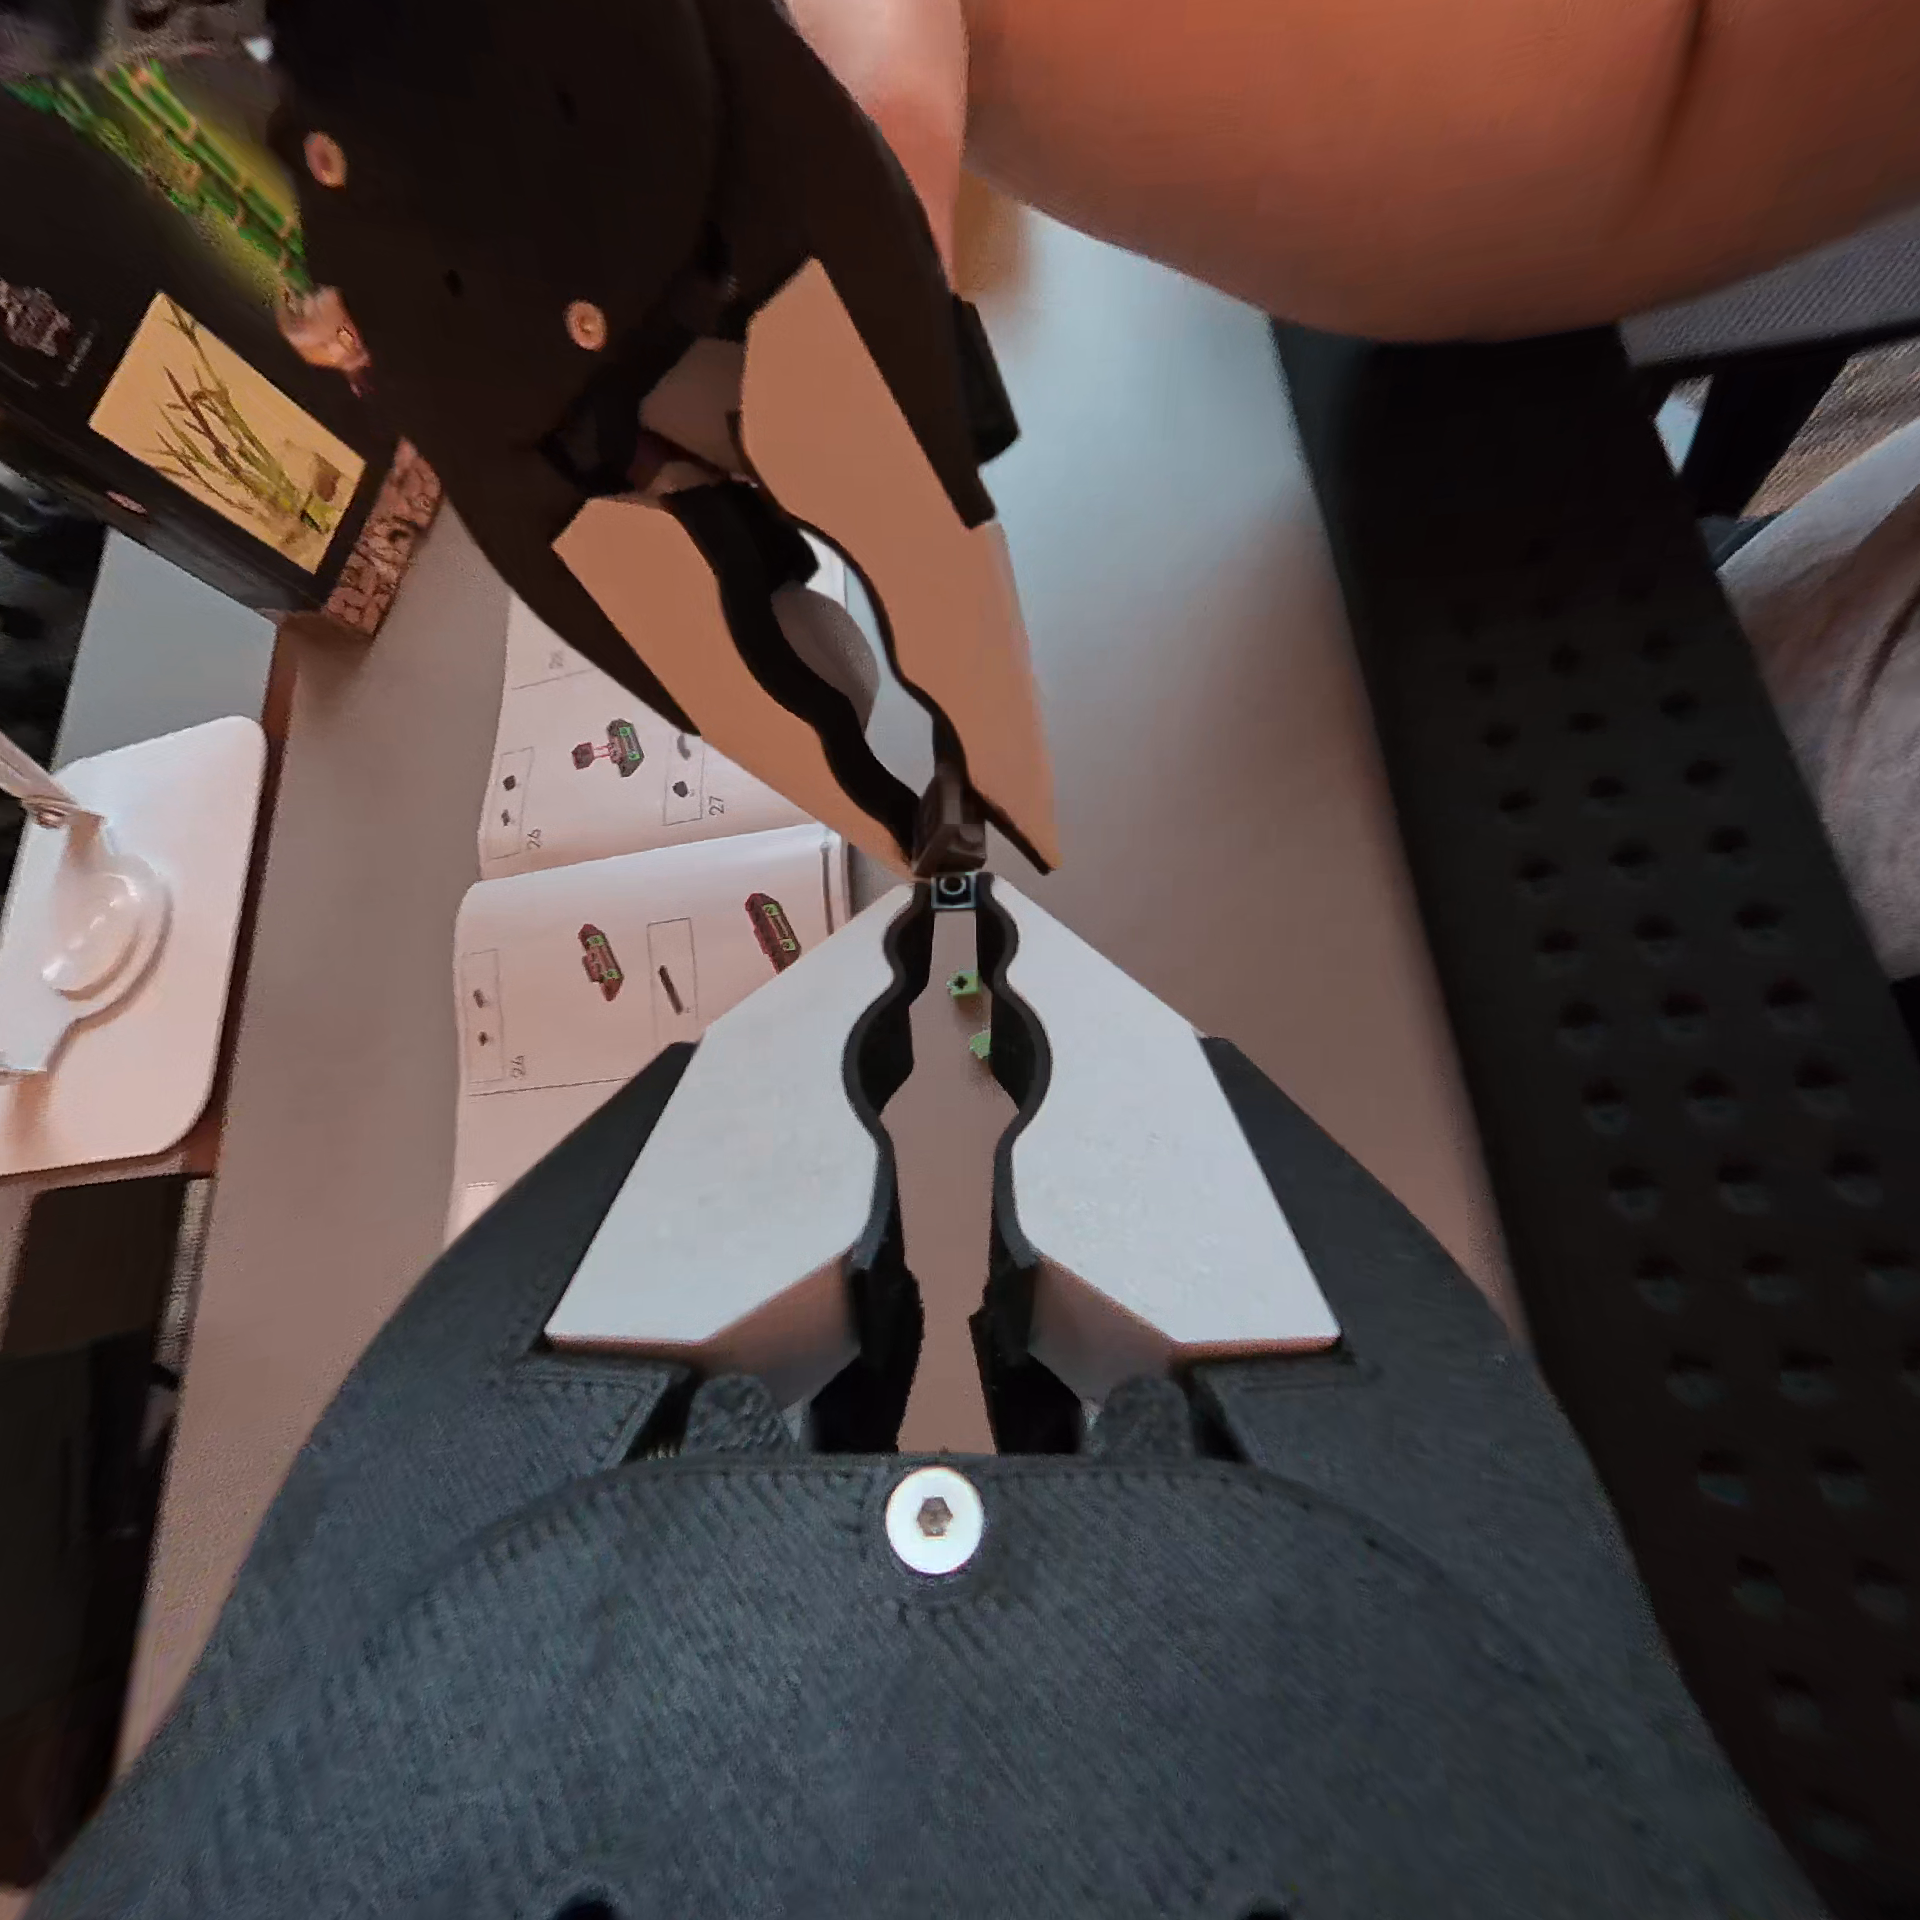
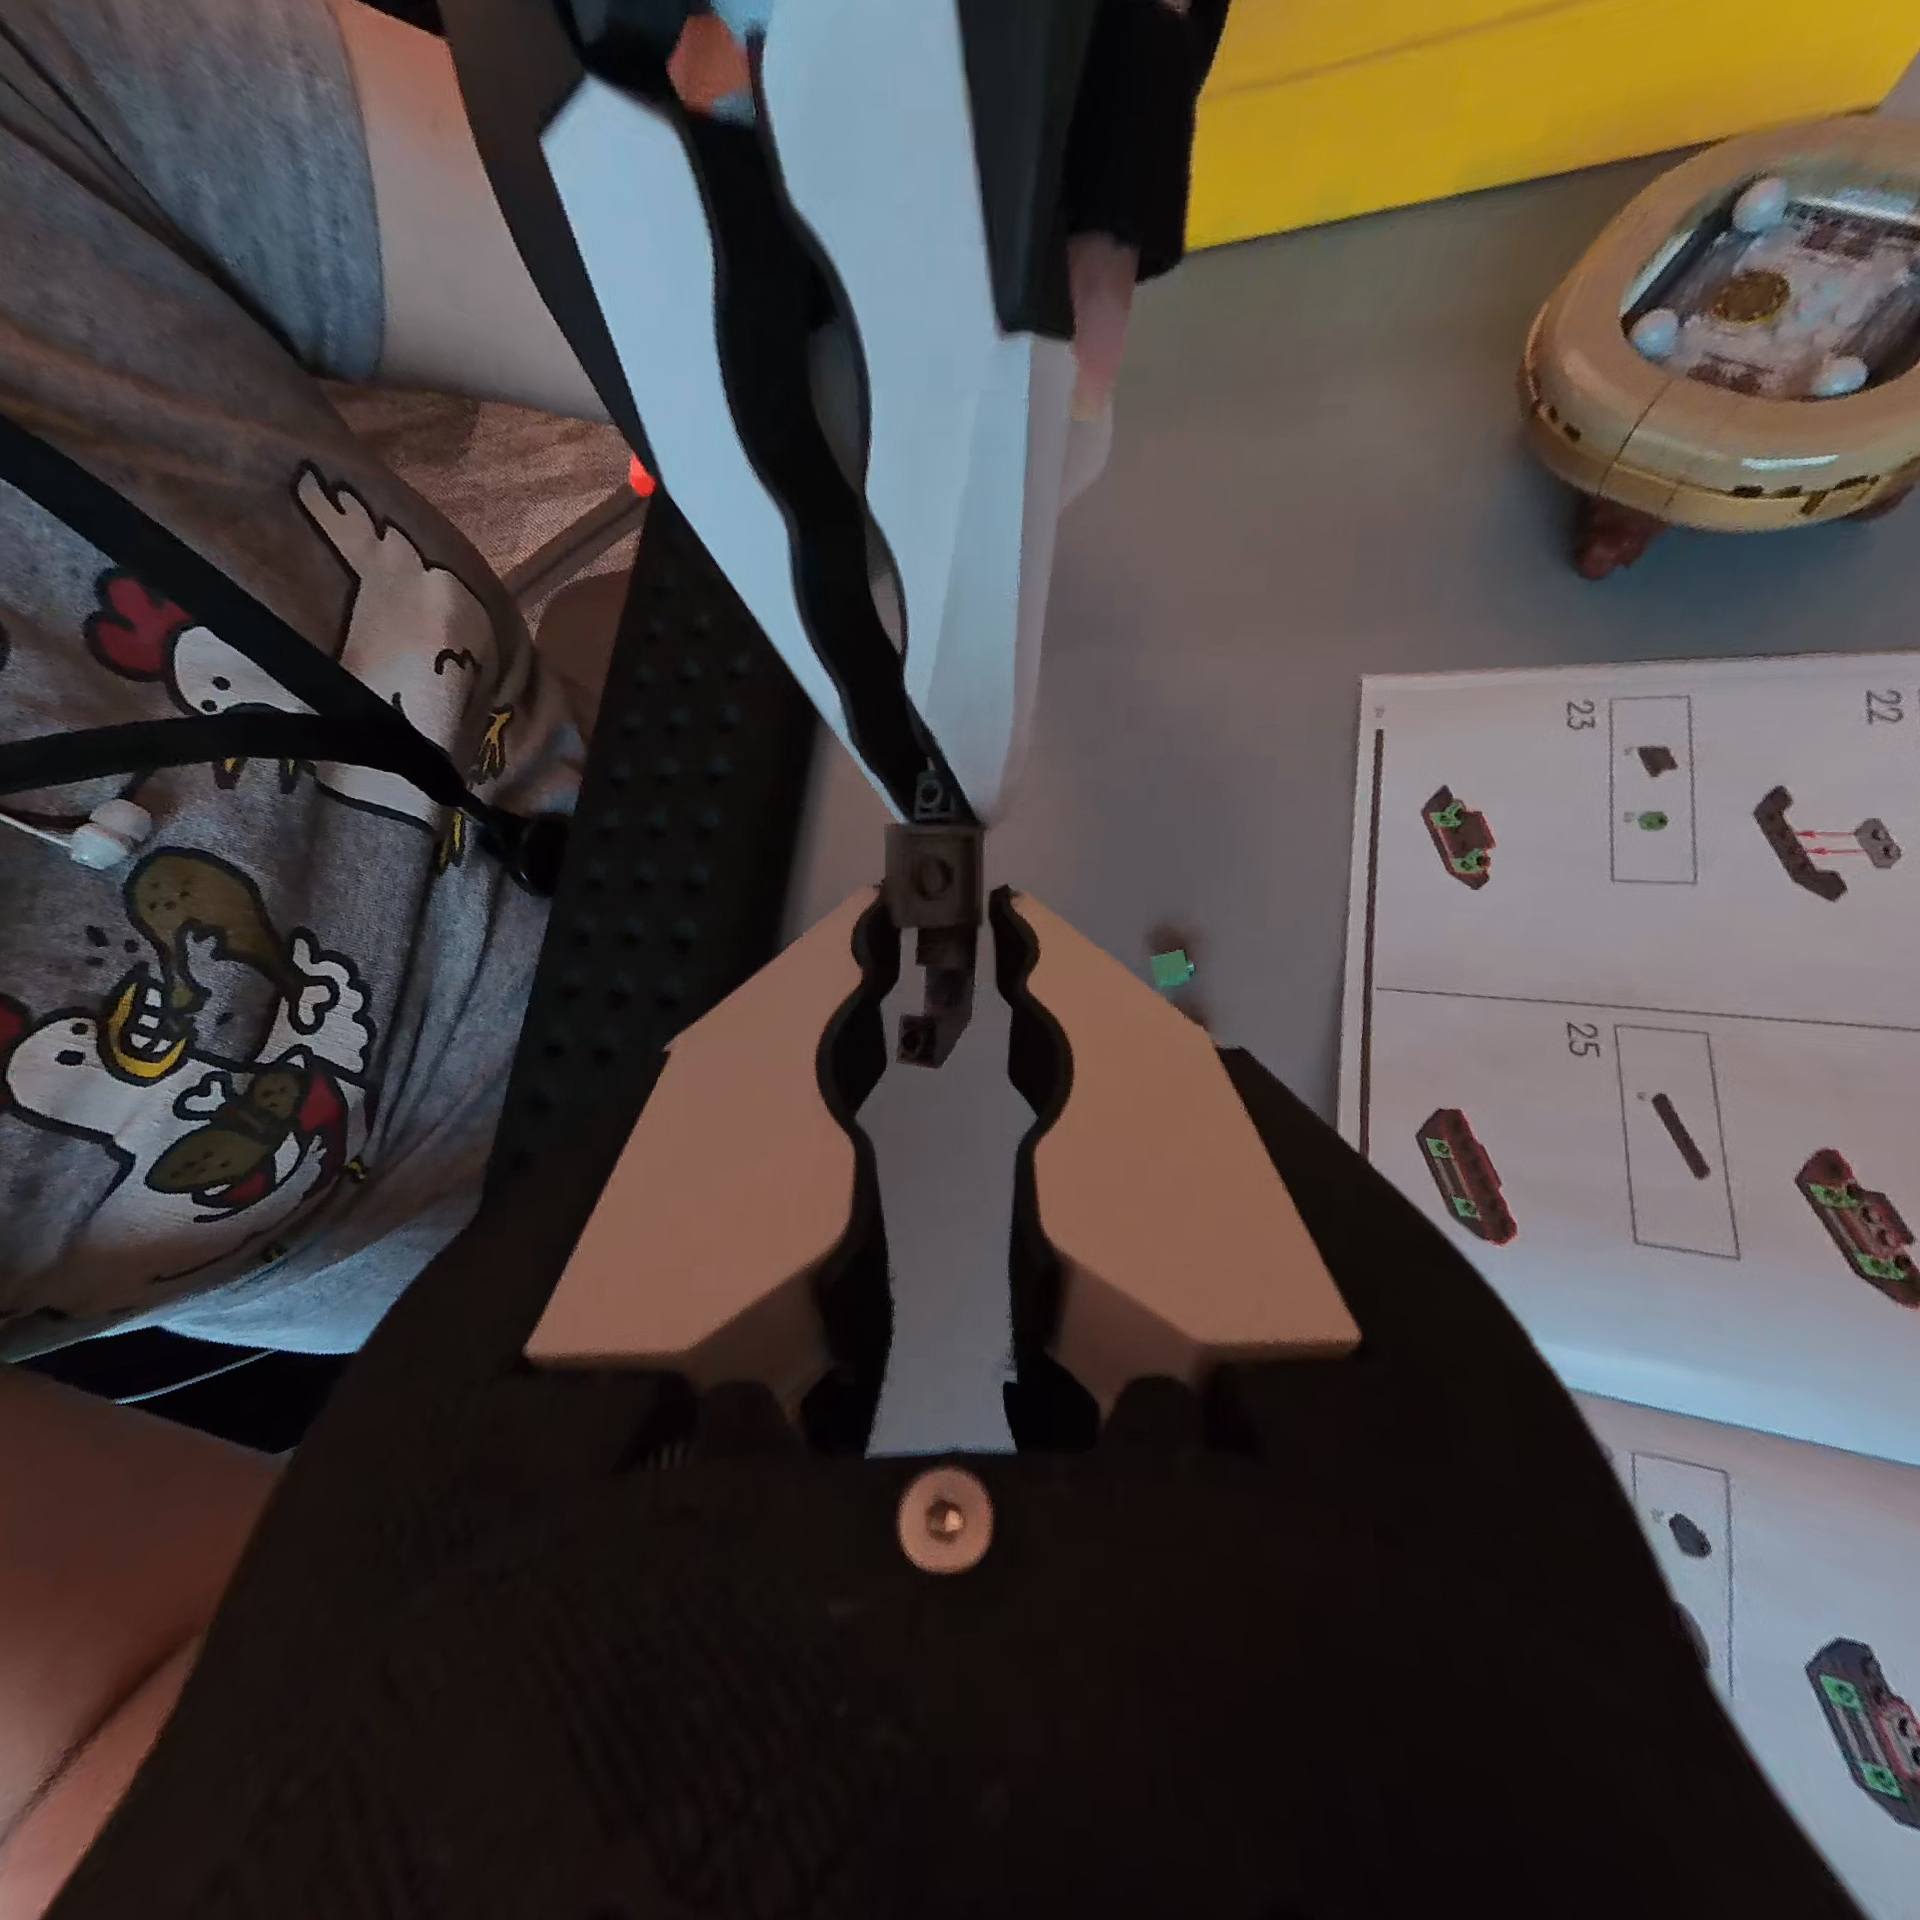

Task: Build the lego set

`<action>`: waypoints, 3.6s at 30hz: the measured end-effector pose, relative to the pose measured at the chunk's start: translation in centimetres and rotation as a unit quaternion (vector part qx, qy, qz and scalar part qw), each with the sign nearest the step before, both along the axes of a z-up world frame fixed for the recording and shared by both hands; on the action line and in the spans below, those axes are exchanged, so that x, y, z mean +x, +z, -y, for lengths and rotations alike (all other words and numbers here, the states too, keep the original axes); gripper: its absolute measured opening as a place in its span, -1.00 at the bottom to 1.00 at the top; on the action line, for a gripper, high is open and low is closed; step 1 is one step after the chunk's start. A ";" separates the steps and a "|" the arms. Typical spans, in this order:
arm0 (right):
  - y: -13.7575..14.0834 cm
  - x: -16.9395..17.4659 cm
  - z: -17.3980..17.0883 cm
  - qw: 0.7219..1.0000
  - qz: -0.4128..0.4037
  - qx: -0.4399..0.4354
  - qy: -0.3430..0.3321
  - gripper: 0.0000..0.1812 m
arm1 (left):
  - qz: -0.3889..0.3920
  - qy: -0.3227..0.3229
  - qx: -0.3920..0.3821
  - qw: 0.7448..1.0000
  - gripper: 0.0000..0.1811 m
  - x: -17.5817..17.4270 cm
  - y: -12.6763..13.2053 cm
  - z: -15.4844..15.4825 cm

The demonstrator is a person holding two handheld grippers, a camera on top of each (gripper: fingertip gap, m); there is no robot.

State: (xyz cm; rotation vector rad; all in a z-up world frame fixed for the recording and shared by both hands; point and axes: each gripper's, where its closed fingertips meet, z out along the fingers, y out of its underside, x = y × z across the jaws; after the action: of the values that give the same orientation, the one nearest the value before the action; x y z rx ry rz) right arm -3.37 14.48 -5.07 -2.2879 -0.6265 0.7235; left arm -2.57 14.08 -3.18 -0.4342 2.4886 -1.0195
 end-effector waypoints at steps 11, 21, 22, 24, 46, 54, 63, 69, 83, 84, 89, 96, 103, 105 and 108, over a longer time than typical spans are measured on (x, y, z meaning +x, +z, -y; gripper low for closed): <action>0.3 0.7 -0.3 1.000 -0.011 0.005 -0.018 -0.83 | -0.008 0.003 -0.009 1.000 -0.93 0.2 -0.1 -0.3; 1.3 1.0 -1.0 0.998 0.016 0.063 -0.018 -0.85 | 0.004 0.016 -0.011 1.000 -0.93 0.6 0.3 -0.8; 1.5 0.9 -1.0 0.997 0.017 0.070 -0.017 -0.85 | 0.004 0.017 -0.016 1.000 -0.93 0.6 0.4 -0.8; 1.7 1.1 -1.1 0.997 0.021 0.075 -0.022 -0.85 | 0.003 0.020 -0.021 1.000 -0.93 0.7 0.6 -0.9; 2.4 1.6 -1.4 0.993 0.044 0.108 -0.032 -0.86 | 0.005 0.030 -0.044 0.999 -0.93 0.9 1.5 -1.4; 2.2 1.7 -1.7 0.991 0.063 0.112 -0.035 -0.83 | 0.004 0.031 -0.044 0.999 -0.93 0.9 1.5 -1.4; 2.6 1.7 -1.8 0.988 0.082 0.129 -0.035 -0.85 | 0.001 0.034 -0.048 0.998 -0.93 1.0 1.4 -1.5; 2.5 1.7 -1.8 0.987 0.090 0.127 -0.039 -0.81 | -0.003 0.039 -0.050 0.998 -0.93 1.1 1.4 -1.7; 3.5 1.9 -2.4 0.977 0.129 0.165 -0.049 -0.90 | -0.043 0.048 -0.122 0.990 -0.93 0.9 2.6 -1.9; 3.8 1.9 -2.4 0.977 0.118 0.169 -0.051 -0.90 | -0.043 0.049 -0.135 0.989 -0.93 0.9 3.0 -1.9; 6.0 1.6 -2.1 0.982 0.012 0.182 -0.057 -0.90 | -0.027 0.039 -0.185 0.982 -0.89 0.8 4.7 -1.7; 7.1 1.3 -1.1 0.980 -0.136 0.140 -0.044 -0.90 | 0.114 0.057 -0.109 0.986 -0.48 1.6 5.4 -1.9; 7.1 -0.5 0.5 0.971 -0.228 0.067 0.011 -0.90 | 0.203 -0.004 -0.063 0.977 -0.60 0.3 5.4 0.3; 7.1 -1.0 1.0 0.967 -0.248 0.047 0.026 -0.89 | 0.204 -0.020 -0.084 0.975 -0.65 -0.2 5.9 0.9; 6.9 -1.6 1.2 0.965 -0.259 0.030 0.040 -0.90 | 0.203 -0.038 -0.100 0.973 -0.68 -0.8 6.2 1.4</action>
State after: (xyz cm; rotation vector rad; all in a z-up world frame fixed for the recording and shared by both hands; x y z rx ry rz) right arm -4.92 13.23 1.81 -1.9076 -0.4805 1.2652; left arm -3.38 12.72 3.05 -0.1672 2.0602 -1.2554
